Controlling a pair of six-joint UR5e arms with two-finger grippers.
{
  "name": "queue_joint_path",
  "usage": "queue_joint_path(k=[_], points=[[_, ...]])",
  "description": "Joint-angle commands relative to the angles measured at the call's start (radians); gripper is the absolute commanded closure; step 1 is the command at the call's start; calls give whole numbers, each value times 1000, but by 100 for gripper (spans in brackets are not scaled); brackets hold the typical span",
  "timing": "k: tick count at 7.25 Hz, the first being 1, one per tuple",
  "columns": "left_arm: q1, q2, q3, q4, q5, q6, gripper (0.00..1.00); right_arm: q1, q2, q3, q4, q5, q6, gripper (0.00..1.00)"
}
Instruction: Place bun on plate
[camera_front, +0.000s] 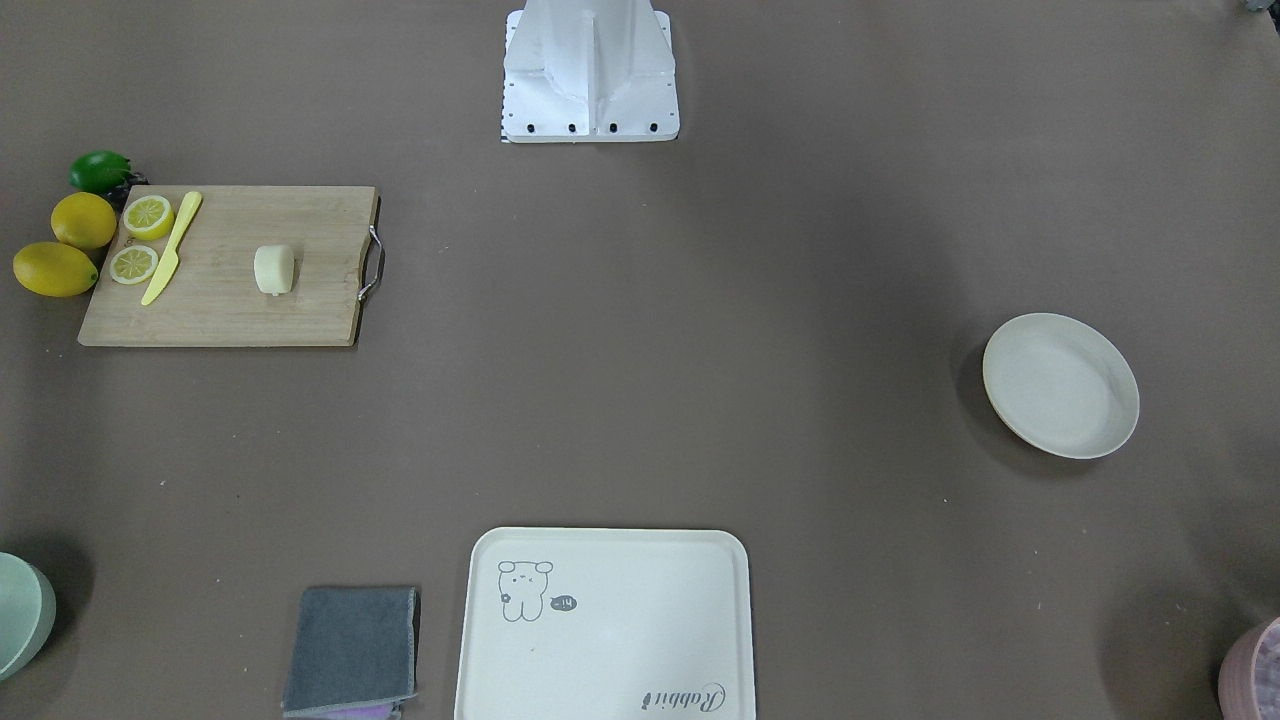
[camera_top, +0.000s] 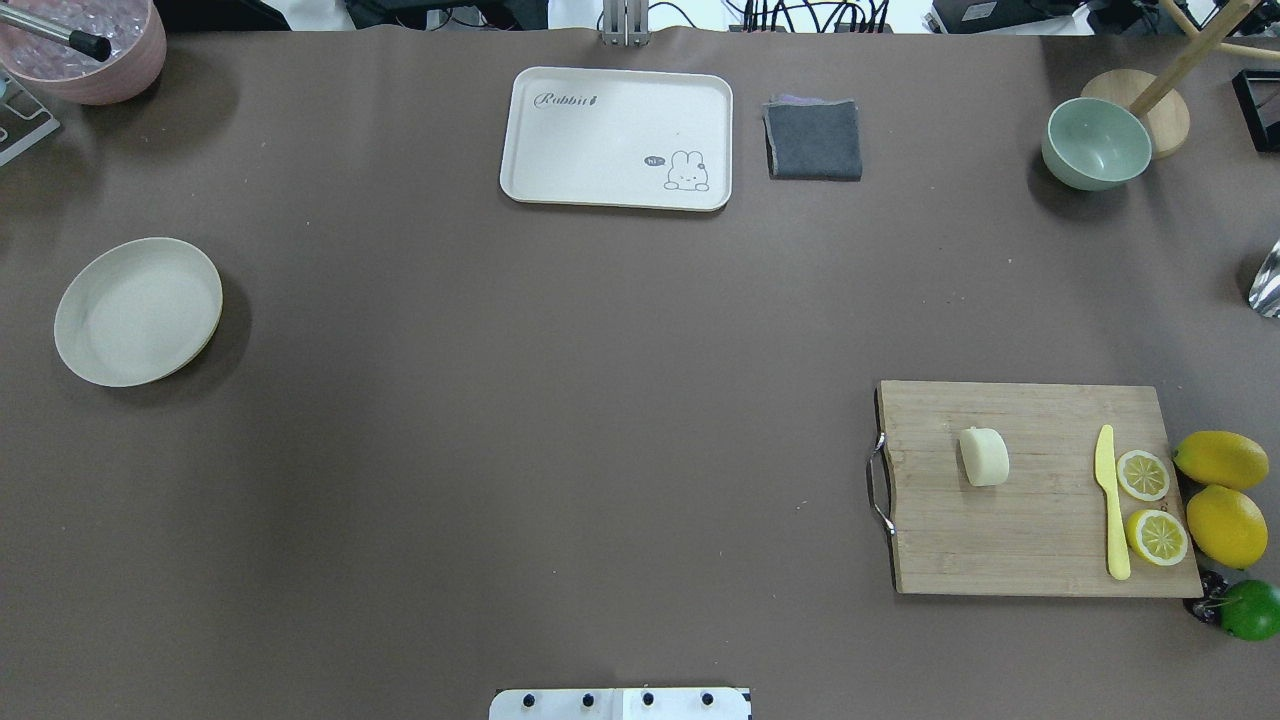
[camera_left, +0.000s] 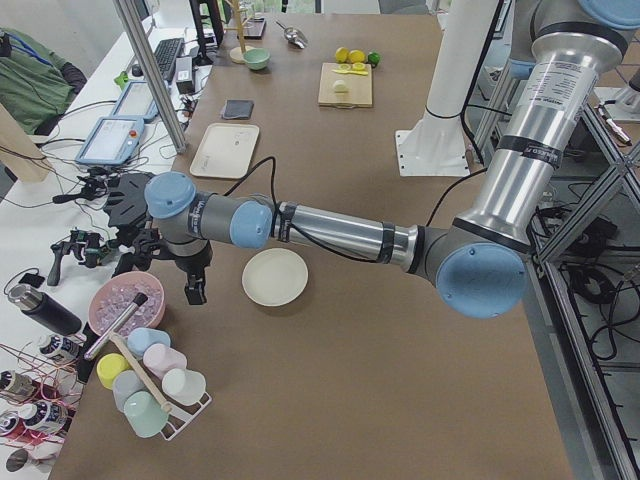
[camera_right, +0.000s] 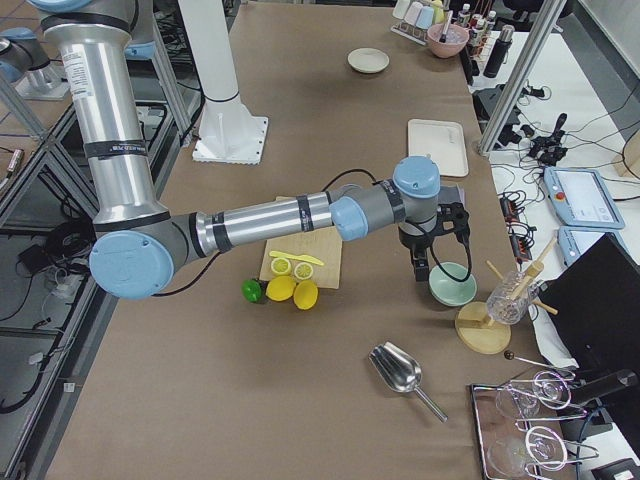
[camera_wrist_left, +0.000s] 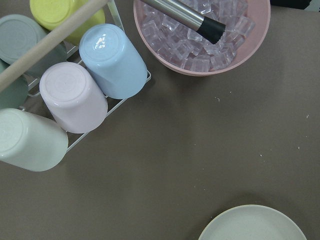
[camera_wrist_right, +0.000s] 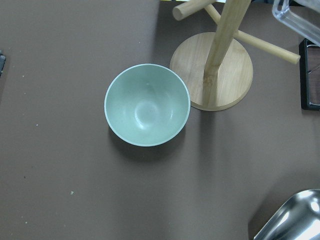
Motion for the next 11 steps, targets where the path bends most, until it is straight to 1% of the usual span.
queue_joint_path(k=[1,2,3,5,6,7,8,9,10,11], points=[[1,-1,3,3,-8,-2,2,1,-1,1,0,0,-1,0],[0,-1,0,3,-84,0,2,1,0,-2,0,0,0,0],[0,-10,16,4,-89,-12,2,1,0,-1,0,0,-1,0],[0,-15,16,-8,-86,1,2,1,2,2,1,0,-1,0],[0,-15,1,-13,-89,2,2,1,3,2,1,0,-1,0],[-2,-1,9,-34,-90,8,2,1,3,2,1,0,-1,0],[1,-3,27,-89,-89,8,2,1,9,2,1,0,0,0],[4,-10,38,-102,-94,9,2,1,8,4,3,3,0,0],[4,-1,11,-106,-87,9,2,1,8,5,6,5,0,0],[9,0,12,-129,-86,9,2,1,8,10,6,11,0,0]])
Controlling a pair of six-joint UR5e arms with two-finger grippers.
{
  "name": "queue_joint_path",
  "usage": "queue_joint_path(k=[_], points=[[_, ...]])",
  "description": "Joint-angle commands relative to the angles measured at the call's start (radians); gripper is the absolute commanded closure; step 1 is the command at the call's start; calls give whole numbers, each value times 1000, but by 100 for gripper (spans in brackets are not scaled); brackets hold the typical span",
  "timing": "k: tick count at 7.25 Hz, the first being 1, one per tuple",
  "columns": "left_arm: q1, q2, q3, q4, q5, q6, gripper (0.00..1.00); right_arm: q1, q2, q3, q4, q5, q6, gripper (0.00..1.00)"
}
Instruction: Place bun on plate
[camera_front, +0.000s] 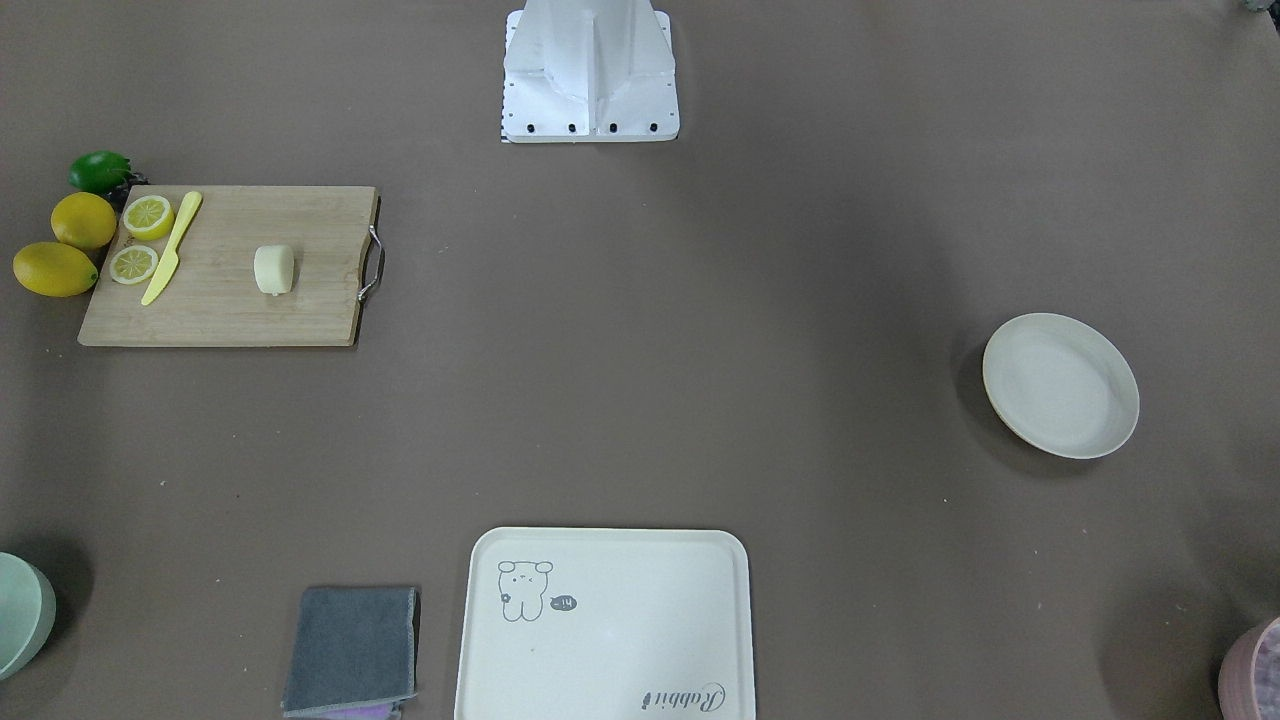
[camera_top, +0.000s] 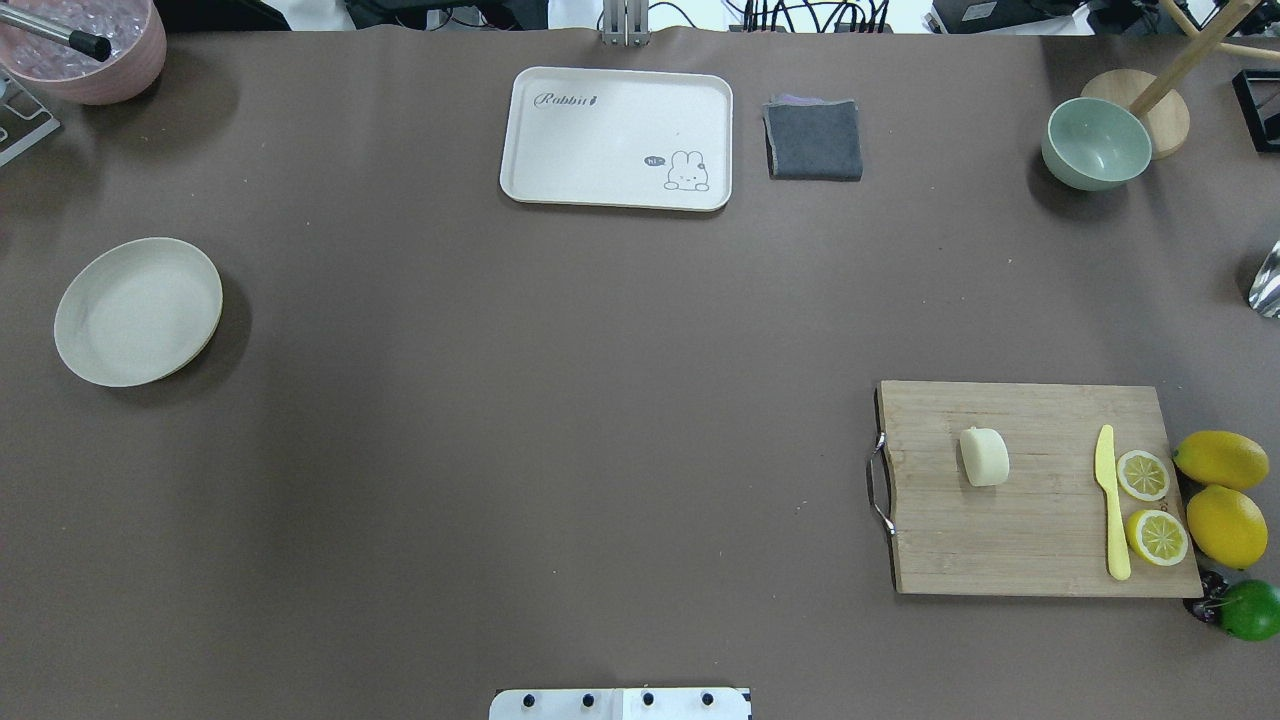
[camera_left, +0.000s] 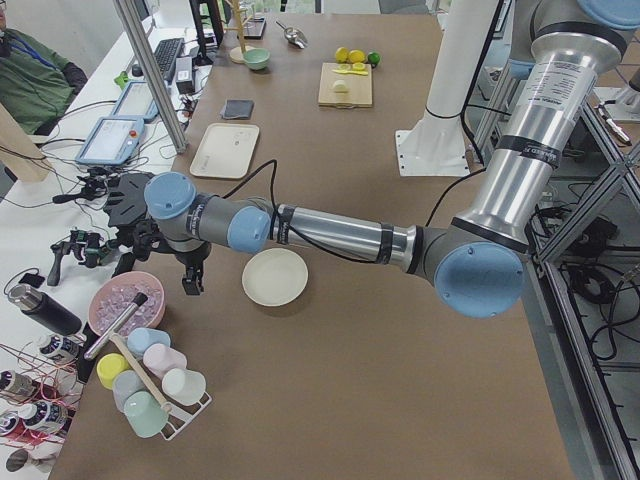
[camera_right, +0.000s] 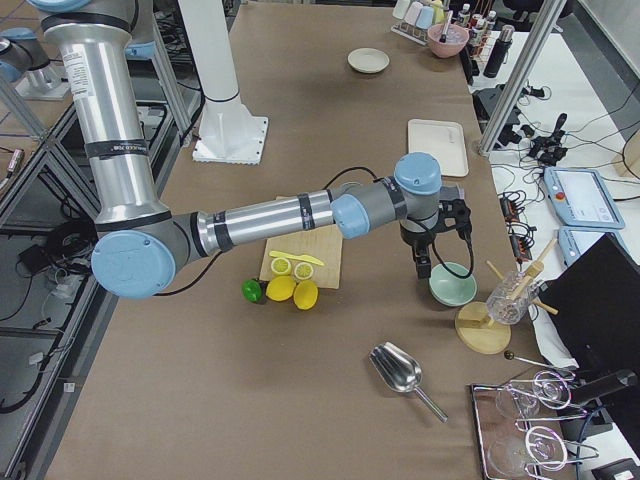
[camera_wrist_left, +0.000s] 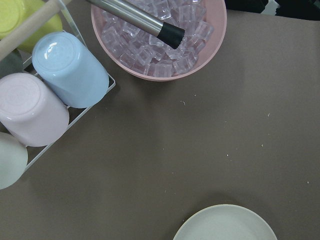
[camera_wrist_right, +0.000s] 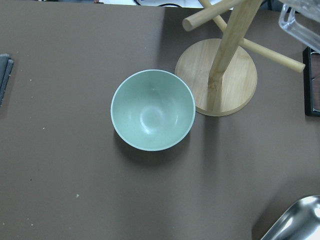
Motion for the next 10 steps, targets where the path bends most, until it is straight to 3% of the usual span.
queue_joint_path(k=[1,2,7,10], points=[[15,3,10,-34,1,2,2,0,0,4,3,4,0,0],[47,3,17,-61,-5,6,2,0,2,4,3,6,0,0],[194,198,108,-401,-4,29,2,-2,-3,24,4,6,0,0],[263,209,109,-443,-7,28,3,-2,-20,67,3,7,0,0]])
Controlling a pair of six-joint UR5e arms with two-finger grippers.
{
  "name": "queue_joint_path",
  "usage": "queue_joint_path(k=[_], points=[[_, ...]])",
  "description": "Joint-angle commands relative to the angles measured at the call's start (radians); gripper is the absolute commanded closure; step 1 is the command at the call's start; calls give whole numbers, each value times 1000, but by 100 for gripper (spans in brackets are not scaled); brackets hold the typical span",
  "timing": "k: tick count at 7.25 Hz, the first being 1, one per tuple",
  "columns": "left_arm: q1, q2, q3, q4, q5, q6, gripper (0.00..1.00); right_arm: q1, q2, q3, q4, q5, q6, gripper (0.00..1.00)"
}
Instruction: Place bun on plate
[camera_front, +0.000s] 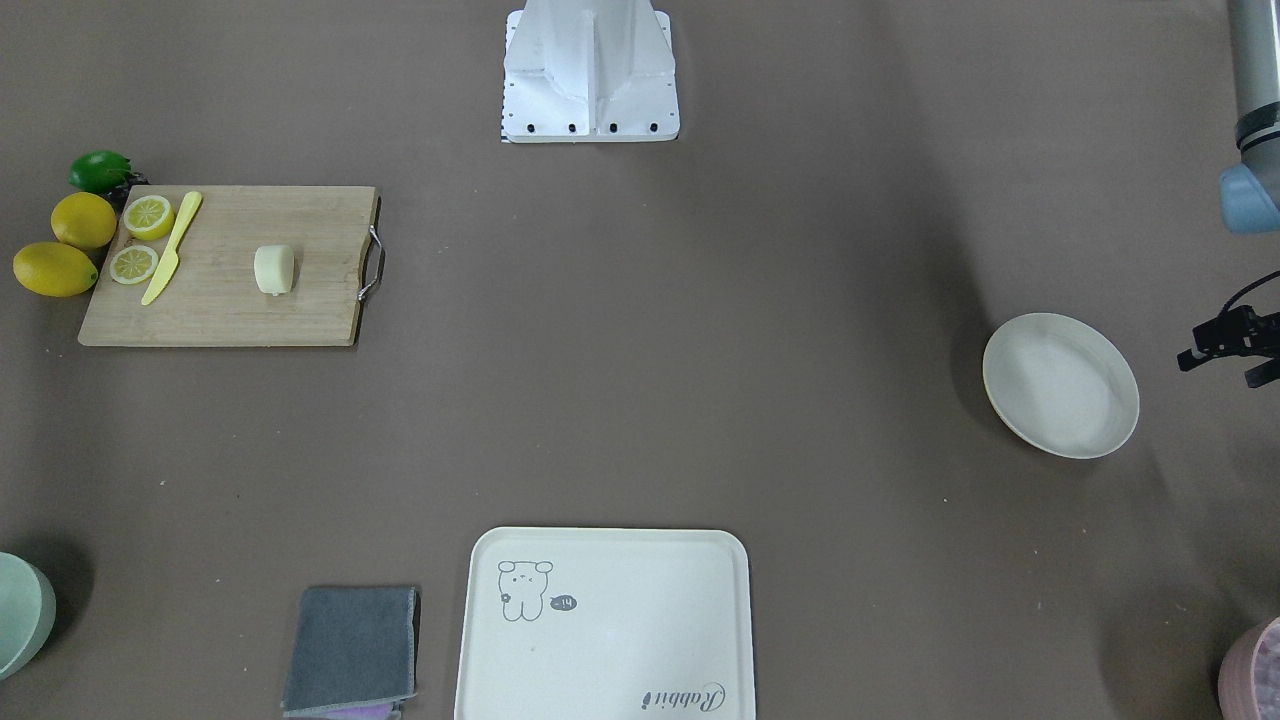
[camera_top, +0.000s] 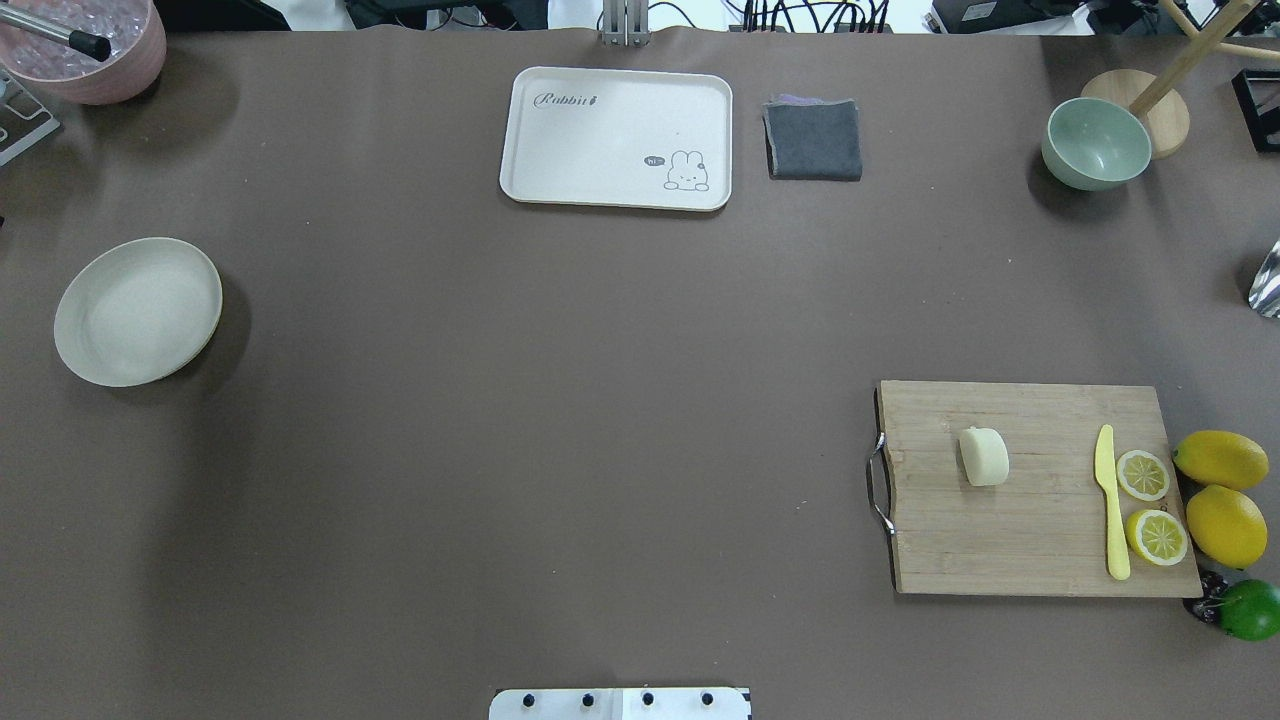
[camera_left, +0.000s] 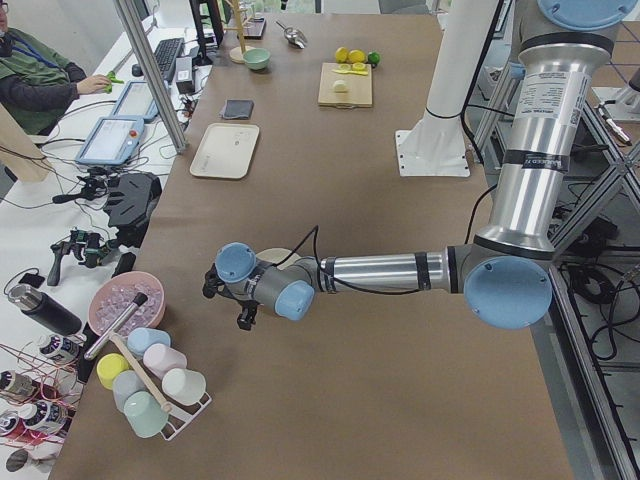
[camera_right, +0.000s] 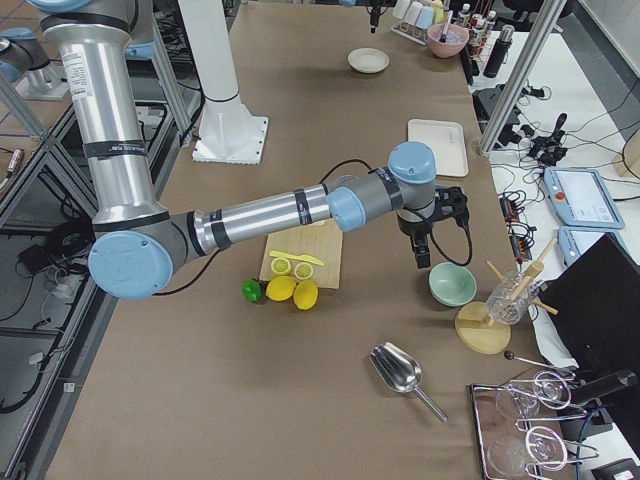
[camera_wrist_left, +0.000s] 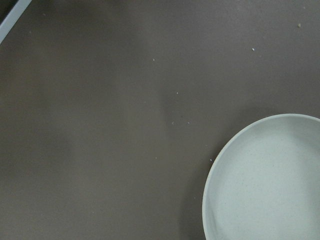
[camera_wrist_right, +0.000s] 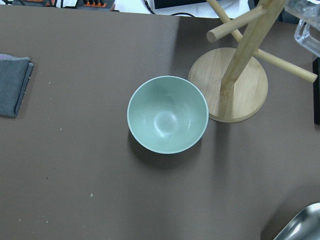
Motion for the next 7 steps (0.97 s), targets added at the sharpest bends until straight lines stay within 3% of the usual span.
queue_joint_path(k=[1,3,7], points=[[55,-5,1,-10,-2,-3,7,0,-6,14,-1,1,0,0],[89,-23,14,-7,-2,-12,3,0,-6,22,0,0,0,0],[111,-33,50,-10,3,-29,7,0,-7,34,-4,0,-2,0]])
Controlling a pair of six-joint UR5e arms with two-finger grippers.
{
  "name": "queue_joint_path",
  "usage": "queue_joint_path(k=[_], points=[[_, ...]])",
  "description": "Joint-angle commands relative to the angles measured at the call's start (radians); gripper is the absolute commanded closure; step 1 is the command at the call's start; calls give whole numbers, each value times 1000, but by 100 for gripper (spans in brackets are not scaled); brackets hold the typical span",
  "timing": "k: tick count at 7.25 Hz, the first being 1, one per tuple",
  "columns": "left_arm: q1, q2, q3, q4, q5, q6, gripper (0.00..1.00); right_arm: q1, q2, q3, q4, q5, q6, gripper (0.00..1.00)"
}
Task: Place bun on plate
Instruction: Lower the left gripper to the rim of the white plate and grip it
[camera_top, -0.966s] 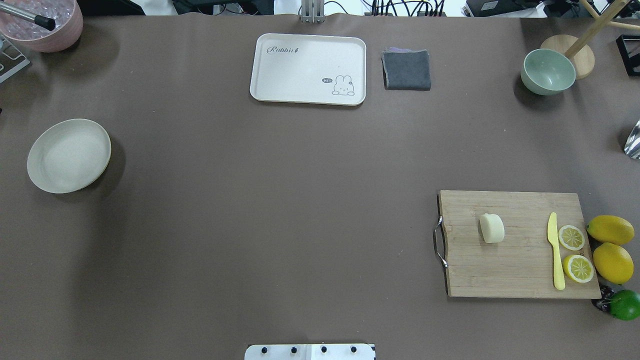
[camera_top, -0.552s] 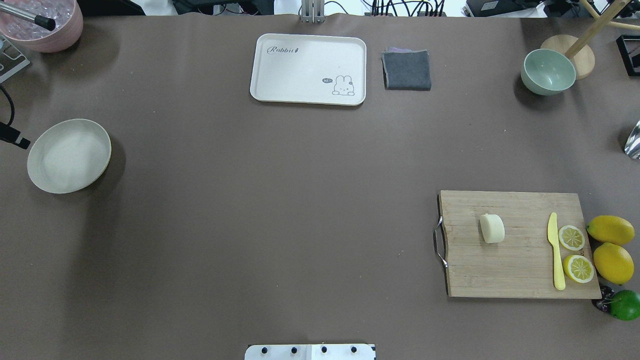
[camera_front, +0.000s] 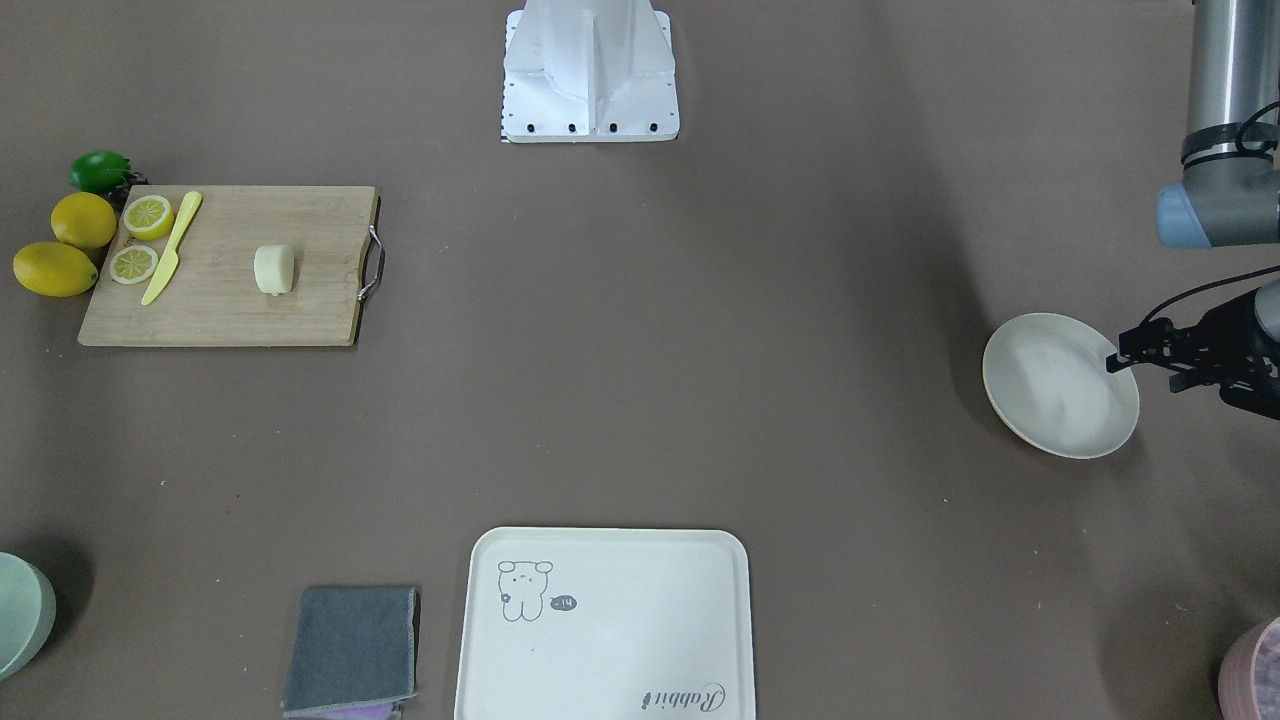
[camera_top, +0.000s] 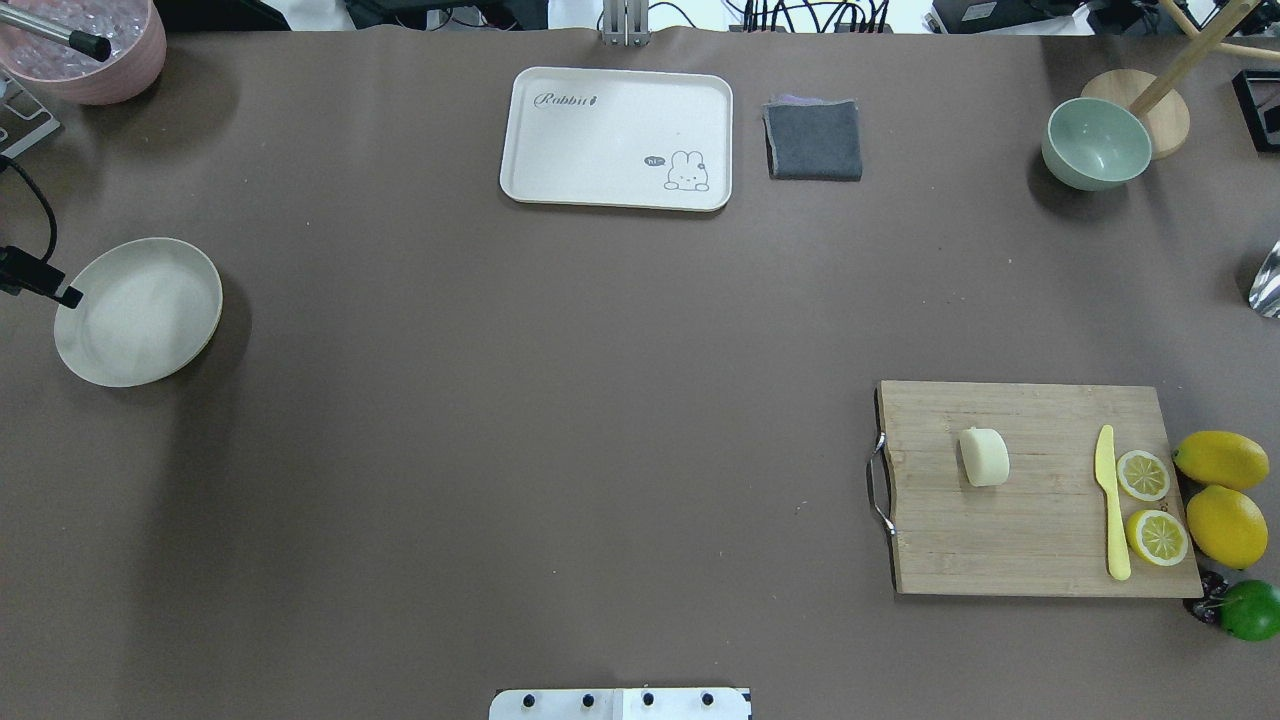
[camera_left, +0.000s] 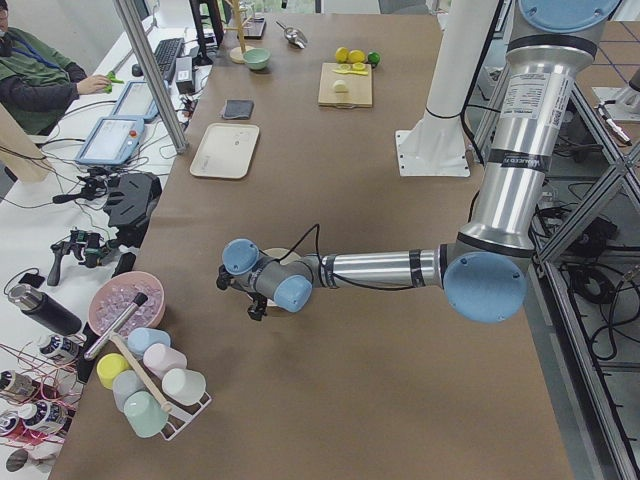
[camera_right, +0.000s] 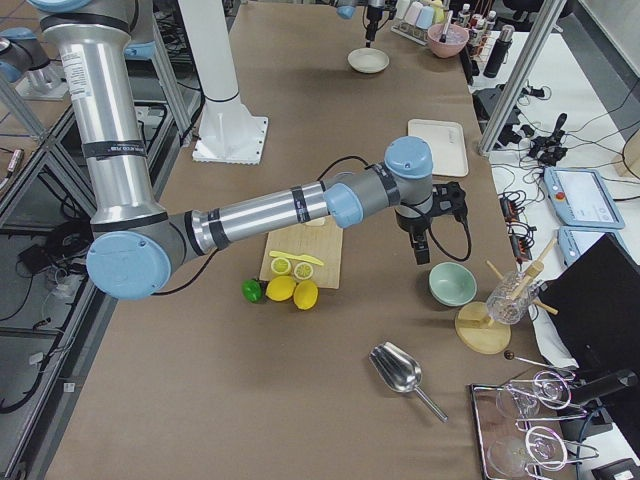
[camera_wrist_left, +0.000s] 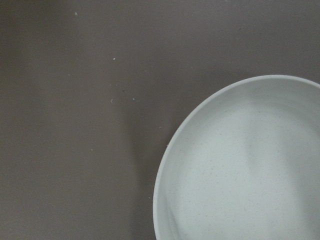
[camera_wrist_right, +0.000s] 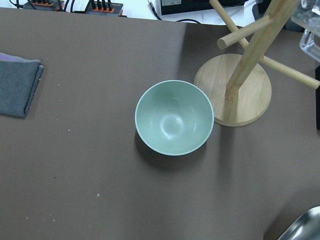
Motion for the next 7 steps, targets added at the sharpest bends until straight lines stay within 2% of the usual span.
queue_joint_path(k=[1,2,4,5,6,7], points=[[23,-1,-1,-3,4,-53,9,0,-1,8,-1,4,0,0],[29,-7,2,-3,4,-65,14,0,2,13,0,5,1,0],[29,-5,5,-3,5,-66,37,0,10,13,0,4,1,0],[31,-7,12,-3,7,-65,71,0,10,13,3,4,1,0],[31,-7,9,-3,7,-65,100,0,8,31,0,4,1,0],[31,-7,-10,-5,7,-77,100,0,8,40,-4,4,1,0]])
